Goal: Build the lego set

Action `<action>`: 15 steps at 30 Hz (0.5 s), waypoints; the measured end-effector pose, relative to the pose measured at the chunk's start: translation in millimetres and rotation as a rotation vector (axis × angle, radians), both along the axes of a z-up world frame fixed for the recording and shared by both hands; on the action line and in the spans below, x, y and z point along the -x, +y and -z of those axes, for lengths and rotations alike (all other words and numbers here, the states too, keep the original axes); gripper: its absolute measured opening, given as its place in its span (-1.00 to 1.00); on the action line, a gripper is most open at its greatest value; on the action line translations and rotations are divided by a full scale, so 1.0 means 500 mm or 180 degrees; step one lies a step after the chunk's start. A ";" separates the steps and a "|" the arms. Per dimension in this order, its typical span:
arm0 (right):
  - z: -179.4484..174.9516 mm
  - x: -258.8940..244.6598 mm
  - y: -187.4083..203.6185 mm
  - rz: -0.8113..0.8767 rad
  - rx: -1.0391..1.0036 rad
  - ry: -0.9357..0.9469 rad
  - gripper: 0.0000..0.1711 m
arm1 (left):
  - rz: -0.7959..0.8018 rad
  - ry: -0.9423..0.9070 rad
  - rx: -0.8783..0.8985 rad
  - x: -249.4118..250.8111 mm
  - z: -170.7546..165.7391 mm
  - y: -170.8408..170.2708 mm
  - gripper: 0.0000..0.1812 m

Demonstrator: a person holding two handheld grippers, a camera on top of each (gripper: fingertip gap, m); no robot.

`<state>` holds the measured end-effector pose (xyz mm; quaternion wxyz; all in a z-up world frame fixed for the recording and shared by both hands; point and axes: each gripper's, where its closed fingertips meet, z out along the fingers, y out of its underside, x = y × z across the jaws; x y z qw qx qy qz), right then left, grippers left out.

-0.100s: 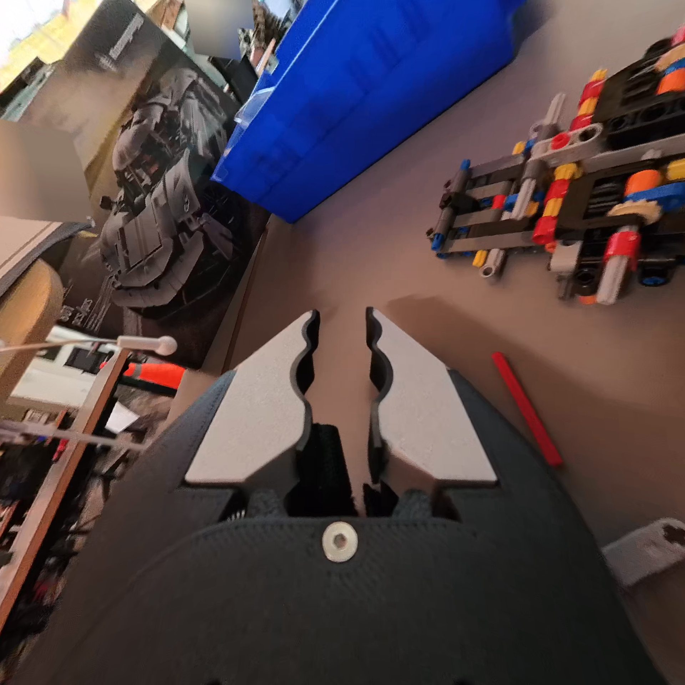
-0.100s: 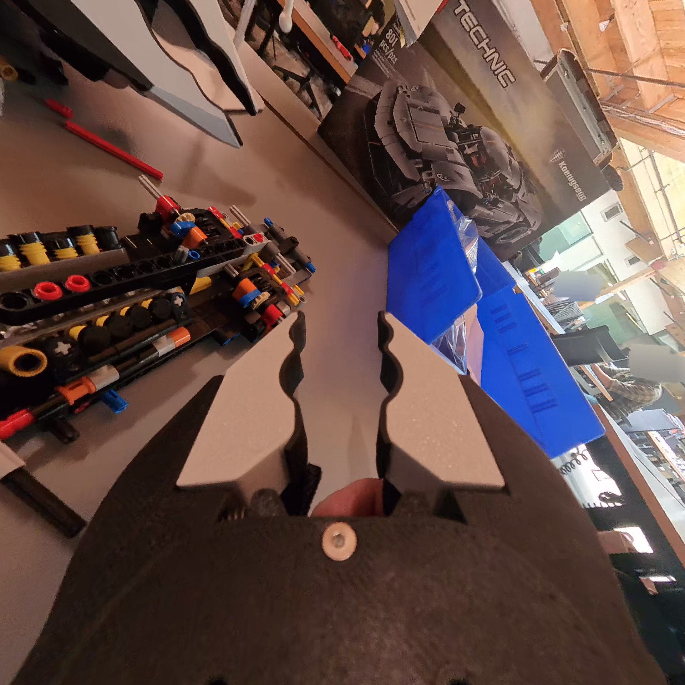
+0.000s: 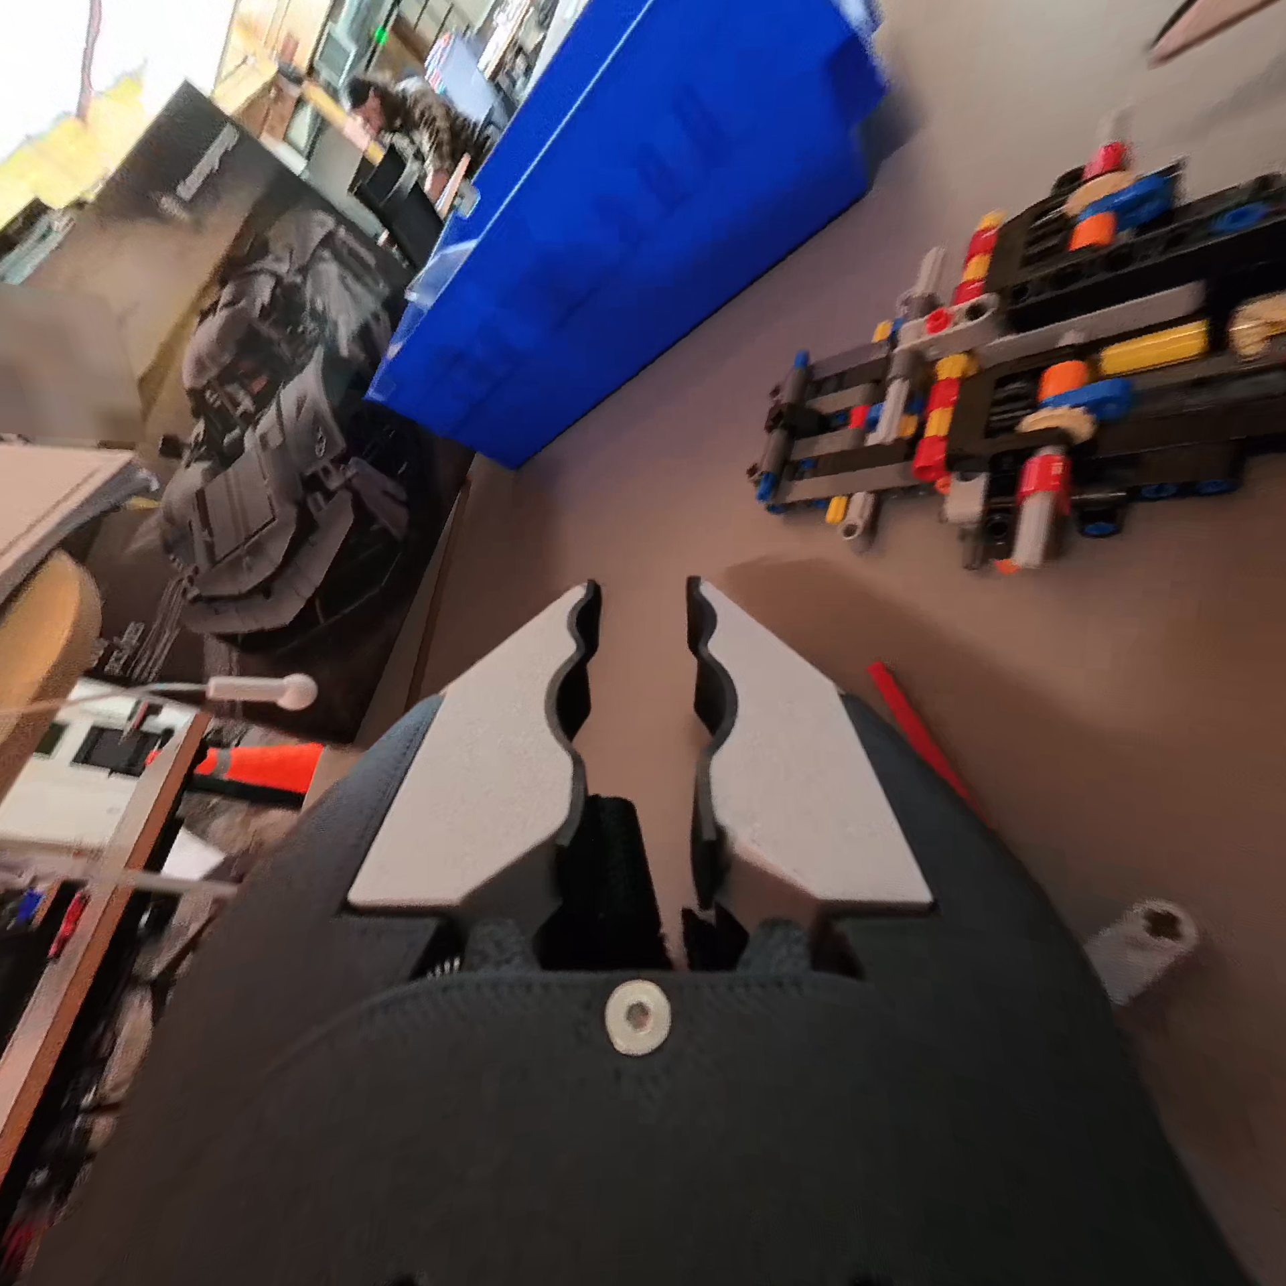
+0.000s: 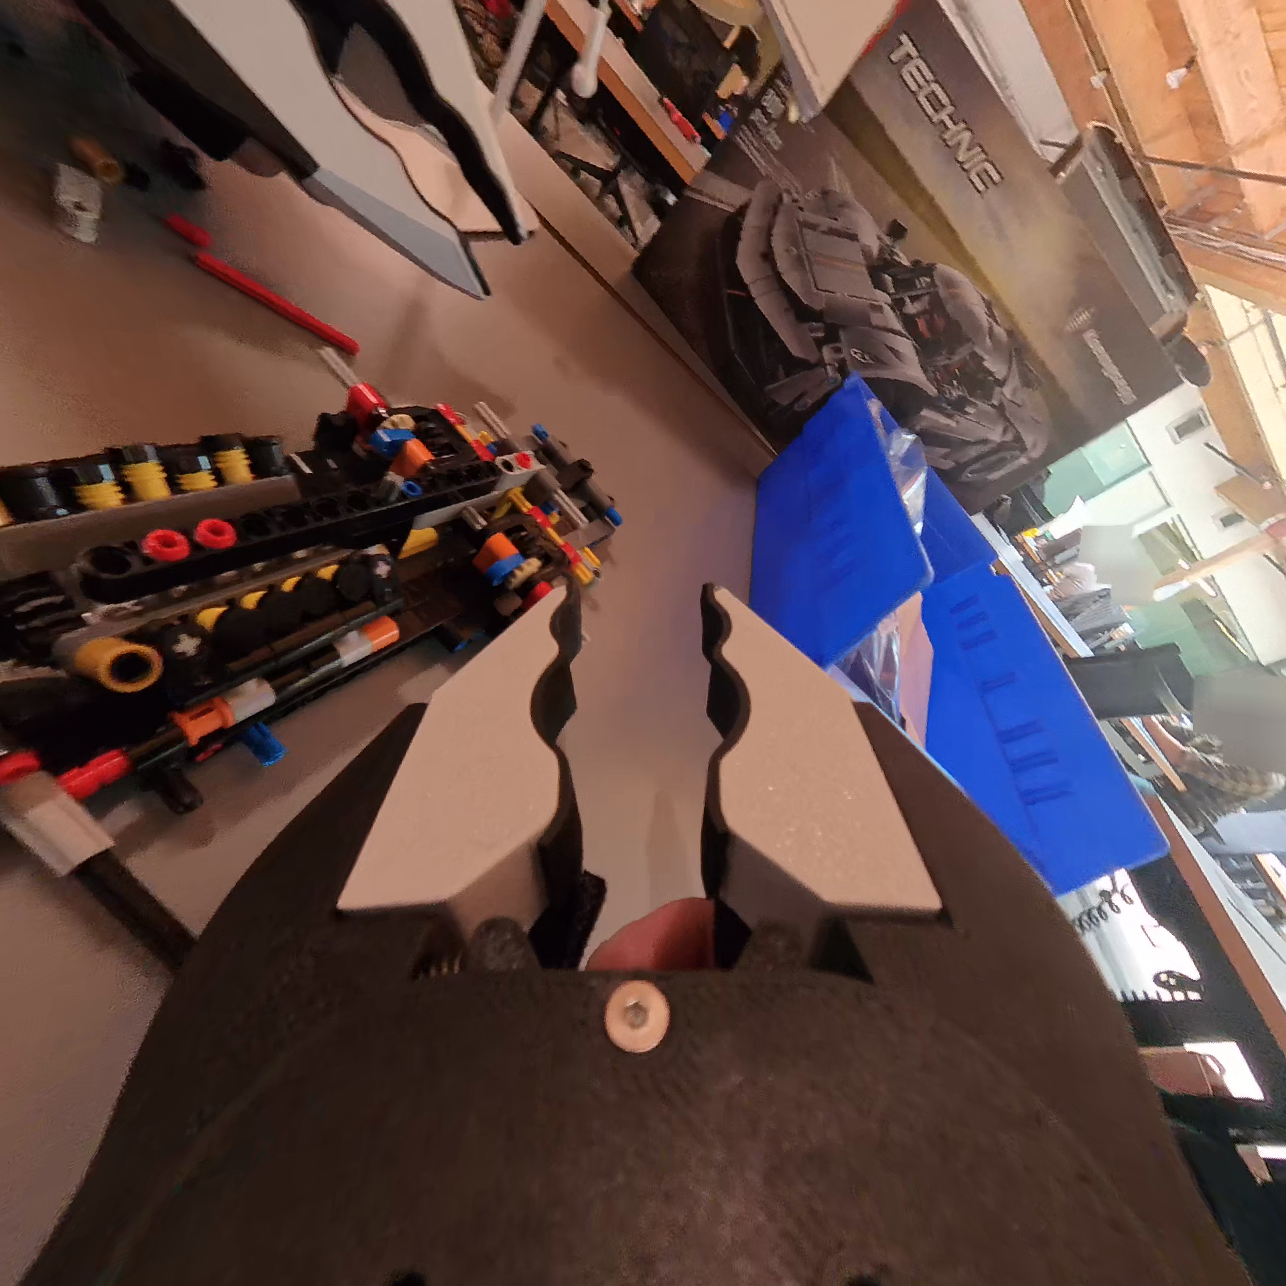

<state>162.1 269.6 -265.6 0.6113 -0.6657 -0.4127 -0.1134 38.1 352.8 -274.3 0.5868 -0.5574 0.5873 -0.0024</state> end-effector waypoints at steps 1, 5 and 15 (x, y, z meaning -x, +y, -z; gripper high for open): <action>0.004 0.009 -0.005 -0.0083 0.0027 -0.0036 -0.65 | 0.0118 0.0015 0.0040 -0.005 0.000 -0.012 -0.73; 0.025 0.032 -0.016 -0.0376 0.0168 -0.0222 -0.72 | 0.0627 -0.0092 0.0421 -0.021 -0.006 -0.066 -0.73; 0.052 0.010 0.000 -0.0772 0.0337 -0.0884 -0.82 | 0.1252 0.0317 0.0893 -0.084 0.006 -0.166 -0.54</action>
